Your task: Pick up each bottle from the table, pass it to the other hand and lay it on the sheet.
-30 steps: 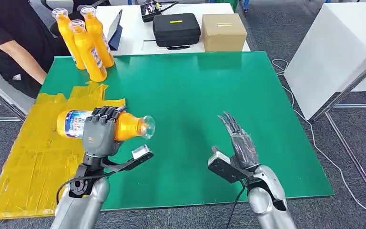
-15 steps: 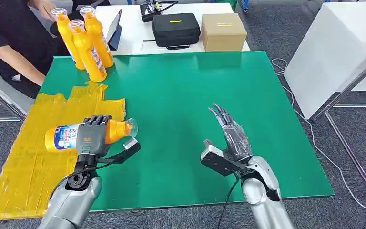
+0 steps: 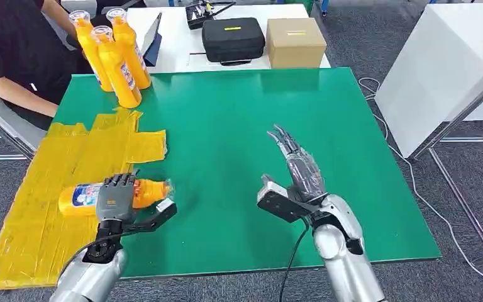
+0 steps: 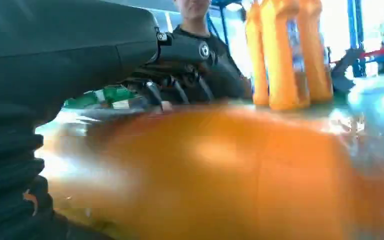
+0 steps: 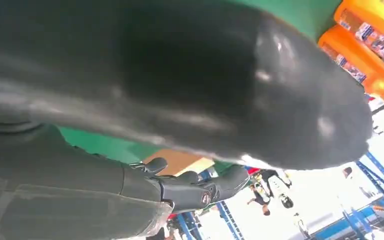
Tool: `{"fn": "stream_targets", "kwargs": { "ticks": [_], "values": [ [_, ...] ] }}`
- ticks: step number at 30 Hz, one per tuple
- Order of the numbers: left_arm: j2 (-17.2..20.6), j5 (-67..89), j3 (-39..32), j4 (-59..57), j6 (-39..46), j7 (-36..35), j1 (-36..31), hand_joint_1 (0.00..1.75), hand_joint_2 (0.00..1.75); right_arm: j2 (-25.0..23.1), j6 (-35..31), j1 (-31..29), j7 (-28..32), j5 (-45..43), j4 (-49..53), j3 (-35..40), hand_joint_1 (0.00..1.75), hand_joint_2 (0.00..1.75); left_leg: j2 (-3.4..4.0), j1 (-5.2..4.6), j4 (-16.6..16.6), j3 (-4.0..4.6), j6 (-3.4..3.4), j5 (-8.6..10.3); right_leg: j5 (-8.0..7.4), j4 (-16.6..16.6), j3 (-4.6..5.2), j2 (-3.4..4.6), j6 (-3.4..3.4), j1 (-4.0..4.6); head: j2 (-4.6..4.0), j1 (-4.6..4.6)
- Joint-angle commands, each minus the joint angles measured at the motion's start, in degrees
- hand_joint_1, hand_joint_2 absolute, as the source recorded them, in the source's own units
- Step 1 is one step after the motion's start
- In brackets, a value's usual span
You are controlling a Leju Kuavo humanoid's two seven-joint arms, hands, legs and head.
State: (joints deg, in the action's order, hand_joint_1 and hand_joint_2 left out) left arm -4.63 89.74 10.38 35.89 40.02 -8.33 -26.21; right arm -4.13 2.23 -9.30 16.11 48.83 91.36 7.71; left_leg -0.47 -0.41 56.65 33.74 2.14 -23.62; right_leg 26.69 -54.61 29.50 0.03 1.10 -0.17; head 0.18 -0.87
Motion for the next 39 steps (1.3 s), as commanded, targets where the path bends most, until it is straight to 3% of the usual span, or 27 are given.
{"fn": "stream_targets", "kwargs": {
  "ticks": [1, 6, 8, 10, 20, 22, 24, 25, 27, 31, 34, 39],
  "values": [
    [1.9, 0.3, 2.8, -10.8, 0.0, -1.3, -1.5, 0.0, 0.0, 0.4, 0.7, -2.8, 0.4, 0.4, -1.5, 4.9, 0.0, 0.0, 0.11, 0.0, -0.1, -0.26, -0.13, -0.08, 0.03, 0.1, -0.22, 0.1, -0.02, -0.01, 0.0, 0.0],
    [1.1, -2.6, -2.6, -3.5, 0.0, 1.7, 2.4, 0.0, 0.0, 2.5, -0.2, -4.1, 1.6, -2.9, -4.7, 6.8, 0.0, 0.0, 0.25, -0.02, -0.1, -0.37, -0.1, -0.08, -0.01, 0.1, -0.32, 0.25, 0.0, -0.03, 0.0, 0.02],
    [-0.9, -11.2, -10.4, 1.6, 0.0, 9.8, 4.3, 0.0, 0.0, 3.8, -2.2, -5.0, 2.6, -4.7, -7.2, 7.4, 0.0, 0.0, 0.26, 0.0, -0.1, -0.39, -0.11, -0.08, -0.02, 0.1, -0.36, 0.25, 0.01, -0.01, 0.02, 0.0],
    [-5.1, -34.2, -22.6, -2.9, -1.9, 29.5, 1.5, 0.0, 0.0, 4.8, -4.1, -5.7, 4.7, -9.9, -9.2, 8.4, 0.0, 0.0, 0.19, 0.02, -0.1, -0.38, -0.11, -0.07, -0.01, 0.1, -0.38, 0.18, 0.01, 0.01, 0.0, -0.02],
    [-4.8, -35.2, -21.3, -2.6, -2.4, 28.7, 1.0, 0.0, 0.0, 5.5, -4.9, -6.1, 4.8, -10.8, -9.5, 9.4, 0.0, 0.0, 0.04, -0.02, 0.0, -0.4, -0.1, 0.0, 0.0, 0.0, -0.4, -0.02, -0.03, -0.01, 0.0, 0.0],
    [-7.7, -50.9, -23.8, 4.5, -9.7, 41.4, 1.7, 0.0, 0.0, 5.6, -6.6, -7.0, 6.4, -13.8, -11.3, 9.8, 0.0, 0.0, 0.06, 0.0, -0.1, -0.44, -0.14, -0.02, 0.0, 0.1, -0.43, 0.0, -0.03, 0.01, 0.02, 0.0],
    [-9.0, -60.6, -18.9, 16.6, -17.3, 37.9, 4.7, 0.0, 0.0, 5.2, -9.5, -8.7, 8.6, -17.3, -15.2, 10.6, 0.0, 0.0, 0.04, 0.02, 0.0, -0.34, -0.12, -0.02, 0.0, 0.0, -0.35, -0.02, -0.01, 0.04, 0.0, 0.02],
    [-9.5, -70.6, -15.6, 22.7, -25.0, 36.5, 6.0, 0.0, 0.0, 3.4, -9.3, -9.7, 10.5, -22.9, -18.8, 10.3, 0.0, 0.0, 0.08, 0.04, 0.1, -0.34, -0.13, -0.04, 0.0, 0.0, -0.33, 0.01, -0.01, 0.06, 0.02, 0.02],
    [-9.0, -81.1, -8.2, 29.4, -32.4, 38.4, 7.3, 0.0, 0.0, 0.3, -11.0, -8.2, 15.9, -26.7, -22.6, 13.2, 0.0, 0.0, 0.01, 0.06, 0.1, -0.28, -0.11, 0.02, -0.02, 0.0, -0.29, -0.03, 0.0, 0.08, 0.0, 0.02],
    [-8.8, -87.3, -0.1, 35.8, -31.3, 38.5, 8.4, 0.0, 0.0, -5.3, -22.0, -6.3, 15.6, -26.9, -22.0, 17.4, 0.0, 0.0, 0.03, 0.14, 0.0, -0.33, -0.16, -0.04, 0.03, 0.0, -0.35, -0.01, -0.03, 0.14, 0.02, -0.02],
    [-7.9, -94.0, 2.7, 36.3, -37.2, 37.8, 8.2, 0.0, 0.0, -5.5, -21.4, -8.4, 14.9, -32.2, -22.5, 17.7, 0.0, 0.0, 0.16, 0.08, 0.0, -0.25, -0.14, -0.04, 0.03, -0.1, -0.22, 0.1, -0.03, 0.07, 0.02, 0.0],
    [-7.7, -89.0, 4.4, 37.9, -33.0, 39.3, 9.6, 0.0, 0.0, -5.4, -22.1, -5.7, 16.1, -34.9, -17.8, 15.5, 0.0, 0.0, -0.04, 0.05, 0.0, -0.2, -0.1, 0.01, 0.03, 0.0, -0.21, -0.04, -0.01, 0.03, 0.0, 0.0]
  ]
}}
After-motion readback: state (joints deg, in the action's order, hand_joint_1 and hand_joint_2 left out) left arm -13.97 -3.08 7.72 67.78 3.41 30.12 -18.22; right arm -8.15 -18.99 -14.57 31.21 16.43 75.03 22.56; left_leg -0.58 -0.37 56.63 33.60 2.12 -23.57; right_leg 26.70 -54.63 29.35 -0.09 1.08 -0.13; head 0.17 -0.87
